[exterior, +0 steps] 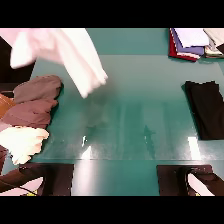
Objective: Fold the shirts.
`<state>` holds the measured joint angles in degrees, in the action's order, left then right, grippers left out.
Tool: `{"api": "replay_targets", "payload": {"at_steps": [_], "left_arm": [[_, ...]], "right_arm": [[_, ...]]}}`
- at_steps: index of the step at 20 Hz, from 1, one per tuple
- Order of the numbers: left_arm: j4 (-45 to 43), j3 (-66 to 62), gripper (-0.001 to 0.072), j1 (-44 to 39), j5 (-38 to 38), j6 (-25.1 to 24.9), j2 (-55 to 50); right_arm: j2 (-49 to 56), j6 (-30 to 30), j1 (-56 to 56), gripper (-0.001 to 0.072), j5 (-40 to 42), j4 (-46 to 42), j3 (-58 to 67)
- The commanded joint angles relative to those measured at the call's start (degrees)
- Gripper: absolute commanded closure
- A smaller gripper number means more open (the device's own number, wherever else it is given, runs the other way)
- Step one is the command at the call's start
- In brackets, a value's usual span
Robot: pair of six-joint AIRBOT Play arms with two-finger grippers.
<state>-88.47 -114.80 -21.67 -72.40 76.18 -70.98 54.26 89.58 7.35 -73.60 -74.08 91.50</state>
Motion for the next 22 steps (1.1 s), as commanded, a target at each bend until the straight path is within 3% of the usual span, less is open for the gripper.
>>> {"api": "replay_targets", "payload": {"at_steps": [1,4,5,6,9,12,16,22], "left_arm": [[3.5,5.9,0.0682,-12.8,-4.0,-1.6,-0.4],[10.3,11.1,0.0661,-21.0,0.4,-1.8,-5.7],[11.8,11.2,0.0382,-22.3,2.2,-2.6,-7.5],[12.0,11.1,0.0187,-22.4,4.1,-2.6,-8.4],[10.2,10.0,0.0189,-17.7,4.9,0.8,-8.4],[11.0,11.2,0.0190,-7.1,0.9,6.9,-8.2],[22.5,23.4,0.0190,3.7,-0.9,7.8,-8.2],[30.9,48.8,0.0189,0.3,6.1,5.9,-8.2]], "right_arm": [[3.3,-0.3,0.0,0.0695,-5.7,0.0,5.4],[2.5,-0.3,0.0,0.0695,-5.9,0.1,5.5],[1.6,-0.3,0.0,0.0696,-5.9,0.1,4.9],[0.5,-0.3,0.0,0.0696,-5.8,0.0,3.9],[-3.2,-0.3,0.0,0.0695,-5.4,-1.1,0.4],[-6.9,-0.3,0.0,0.0695,-2.0,-1.1,-3.7],[-9.6,-0.3,0.0,0.0695,1.5,-1.1,-8.0],[-7.6,-0.3,0.0,0.0696,1.9,-0.8,-9.2]]}}
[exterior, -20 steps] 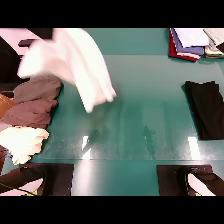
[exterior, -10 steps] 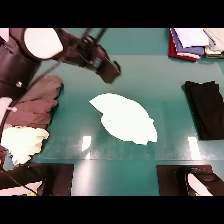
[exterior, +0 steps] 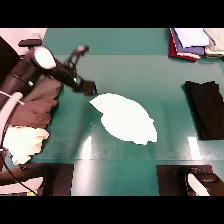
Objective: Fold the shirts.
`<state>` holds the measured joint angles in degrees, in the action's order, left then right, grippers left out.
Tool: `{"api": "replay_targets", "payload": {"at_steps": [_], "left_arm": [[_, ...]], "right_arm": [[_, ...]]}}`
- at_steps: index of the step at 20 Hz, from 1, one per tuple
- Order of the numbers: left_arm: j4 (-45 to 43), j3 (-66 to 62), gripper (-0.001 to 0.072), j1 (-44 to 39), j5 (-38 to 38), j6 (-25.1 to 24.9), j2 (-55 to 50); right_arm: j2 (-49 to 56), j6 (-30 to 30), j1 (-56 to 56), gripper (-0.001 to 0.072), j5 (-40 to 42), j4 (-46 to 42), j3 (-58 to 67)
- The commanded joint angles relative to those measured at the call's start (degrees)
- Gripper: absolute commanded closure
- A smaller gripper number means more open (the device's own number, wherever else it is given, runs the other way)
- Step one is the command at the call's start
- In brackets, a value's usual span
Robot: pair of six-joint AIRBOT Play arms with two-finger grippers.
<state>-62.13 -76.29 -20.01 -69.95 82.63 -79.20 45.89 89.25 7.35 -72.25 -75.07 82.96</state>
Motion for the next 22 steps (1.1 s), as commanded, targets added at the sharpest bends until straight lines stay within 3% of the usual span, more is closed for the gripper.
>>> {"api": "replay_targets", "payload": {"at_steps": [1,7,11,12,14,15,19,22], "left_arm": [[4.5,13.0,0.0189,-3.2,6.1,-0.5,0.0],[4.5,20.1,0.0189,-10.1,19.5,1.2,-0.5],[4.5,20.2,0.0191,-10.1,21.5,2.9,-2.8],[4.5,20.2,0.0290,-10.1,21.3,2.8,-3.1],[3.4,19.8,0.0648,-9.6,21.5,2.5,-2.9],[3.0,19.2,0.0682,-8.7,21.0,2.5,-2.7],[-1.0,17.8,0.0681,-0.5,18.7,2.5,2.0],[-2.2,17.8,0.0681,5.6,16.7,2.4,4.4]], "right_arm": [[1.5,0.0,0.0,0.0695,0.5,0.5,-0.6],[3.9,0.0,0.0,0.0695,-0.7,0.5,-0.6],[3.4,0.0,0.0,0.0696,-1.3,0.5,-0.6],[3.1,0.0,0.0,0.0695,-1.4,0.5,-0.6],[2.6,0.0,0.0,0.0696,-1.9,0.5,-0.6],[2.6,0.0,0.0,0.0695,-3.2,0.5,-0.6],[3.2,0.0,0.0,0.0695,-13.1,0.3,-3.3],[0.7,0.9,0.0,0.0678,-12.1,0.6,-17.0]]}}
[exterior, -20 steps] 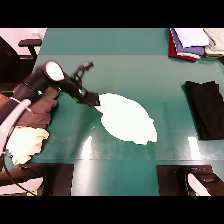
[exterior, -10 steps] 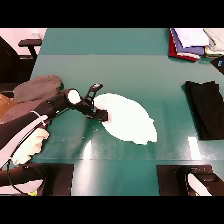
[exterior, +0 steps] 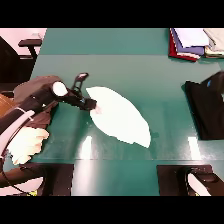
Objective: Fold the shirts.
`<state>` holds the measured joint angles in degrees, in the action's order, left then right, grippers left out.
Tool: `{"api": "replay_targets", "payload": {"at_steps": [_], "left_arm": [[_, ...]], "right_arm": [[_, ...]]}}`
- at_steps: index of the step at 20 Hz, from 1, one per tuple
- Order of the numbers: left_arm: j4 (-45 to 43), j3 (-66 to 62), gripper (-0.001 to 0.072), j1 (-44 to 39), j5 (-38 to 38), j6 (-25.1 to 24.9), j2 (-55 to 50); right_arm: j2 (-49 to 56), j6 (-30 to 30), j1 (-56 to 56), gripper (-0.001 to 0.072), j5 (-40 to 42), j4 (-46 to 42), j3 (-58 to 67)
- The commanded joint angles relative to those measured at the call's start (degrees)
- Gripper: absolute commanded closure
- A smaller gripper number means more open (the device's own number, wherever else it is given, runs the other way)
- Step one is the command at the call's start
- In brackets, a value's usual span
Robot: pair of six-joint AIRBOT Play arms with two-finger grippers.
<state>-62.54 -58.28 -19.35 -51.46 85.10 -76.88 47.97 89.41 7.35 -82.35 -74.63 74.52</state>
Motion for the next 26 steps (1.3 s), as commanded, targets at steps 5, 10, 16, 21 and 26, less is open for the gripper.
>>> {"api": "replay_targets", "payload": {"at_steps": [5,10,16,21,26], "left_arm": [[-6.3,-0.2,0.0681,6.5,-3.3,0.0,2.1],[-6.7,-0.2,0.0681,6.5,-3.2,0.0,2.1],[-7.2,-0.2,0.0681,6.5,-3.1,0.0,2.1],[-9.2,-0.2,0.0681,6.5,-3.0,0.0,2.2],[-15.5,-1.9,0.0682,6.5,-2.5,0.6,6.3]], "right_arm": [[1.9,-0.7,1.4,0.0297,4.3,14.2,-35.8],[12.9,-4.2,10.6,0.0298,15.9,22.4,-44.6],[26.0,-4.9,22.1,0.0333,22.3,24.0,-37.8],[30.2,-4.9,23.8,0.0695,24.3,21.9,-29.6],[22.9,-0.5,15.9,0.0696,18.4,2.8,-18.8]]}}
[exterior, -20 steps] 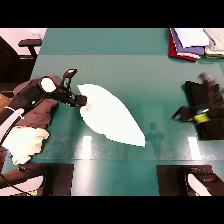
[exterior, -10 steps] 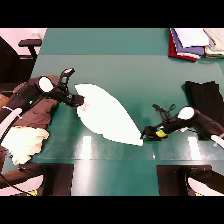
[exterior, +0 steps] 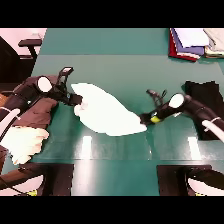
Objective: Fold the shirts.
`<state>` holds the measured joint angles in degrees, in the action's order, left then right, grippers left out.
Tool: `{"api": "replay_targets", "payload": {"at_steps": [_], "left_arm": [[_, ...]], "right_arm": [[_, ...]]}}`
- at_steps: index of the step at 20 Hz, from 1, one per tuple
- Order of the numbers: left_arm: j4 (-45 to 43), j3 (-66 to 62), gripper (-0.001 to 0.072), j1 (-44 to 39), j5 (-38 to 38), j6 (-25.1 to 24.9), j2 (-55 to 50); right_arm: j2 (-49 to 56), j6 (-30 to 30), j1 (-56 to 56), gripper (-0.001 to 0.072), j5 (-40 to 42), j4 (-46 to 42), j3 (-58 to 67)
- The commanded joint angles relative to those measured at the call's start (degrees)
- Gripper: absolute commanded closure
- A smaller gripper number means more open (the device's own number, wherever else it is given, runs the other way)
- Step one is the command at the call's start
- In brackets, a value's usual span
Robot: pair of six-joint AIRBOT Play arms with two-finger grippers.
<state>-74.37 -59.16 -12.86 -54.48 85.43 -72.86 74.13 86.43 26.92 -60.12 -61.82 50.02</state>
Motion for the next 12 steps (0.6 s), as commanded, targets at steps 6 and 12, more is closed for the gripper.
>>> {"api": "replay_targets", "payload": {"at_steps": [6,12], "left_arm": [[-5.0,-10.4,0.0682,0.0,5.5,0.1,14.6],[-4.7,-18.4,0.0682,0.0,6.8,0.1,21.9]], "right_arm": [[-17.8,2.1,-19.4,0.0696,-9.0,-17.9,20.3],[-27.3,0.2,-25.6,0.0696,-9.0,-17.8,29.4]]}}
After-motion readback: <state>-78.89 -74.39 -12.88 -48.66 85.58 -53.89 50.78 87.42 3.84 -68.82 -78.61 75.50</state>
